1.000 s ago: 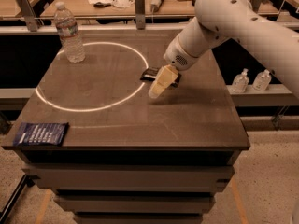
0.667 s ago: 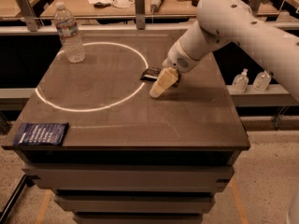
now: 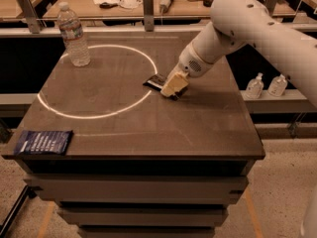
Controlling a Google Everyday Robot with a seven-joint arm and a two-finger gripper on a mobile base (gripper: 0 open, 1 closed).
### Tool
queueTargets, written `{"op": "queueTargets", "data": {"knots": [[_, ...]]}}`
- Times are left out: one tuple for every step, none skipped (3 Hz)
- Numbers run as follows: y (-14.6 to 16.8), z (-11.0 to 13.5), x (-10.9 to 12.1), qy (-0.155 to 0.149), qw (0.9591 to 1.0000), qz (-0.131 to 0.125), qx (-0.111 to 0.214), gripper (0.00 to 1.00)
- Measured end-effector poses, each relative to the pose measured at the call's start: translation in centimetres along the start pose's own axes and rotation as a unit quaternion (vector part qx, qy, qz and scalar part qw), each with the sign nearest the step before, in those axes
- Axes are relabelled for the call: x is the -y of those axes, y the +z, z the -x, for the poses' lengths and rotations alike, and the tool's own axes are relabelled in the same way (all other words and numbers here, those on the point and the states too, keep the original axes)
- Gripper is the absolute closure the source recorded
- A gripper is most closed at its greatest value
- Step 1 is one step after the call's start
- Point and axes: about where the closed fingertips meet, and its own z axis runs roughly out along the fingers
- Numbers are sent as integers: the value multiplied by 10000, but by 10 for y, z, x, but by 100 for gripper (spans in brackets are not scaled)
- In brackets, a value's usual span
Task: Move rxbar chocolate near rxbar blueberry
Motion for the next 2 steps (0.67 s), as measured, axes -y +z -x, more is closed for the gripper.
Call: {"op": "queueTargets", "data": {"knots": [[-1,1,0,0,10000,0,0,93],[-1,1,0,0,10000,1,2,100]]}}
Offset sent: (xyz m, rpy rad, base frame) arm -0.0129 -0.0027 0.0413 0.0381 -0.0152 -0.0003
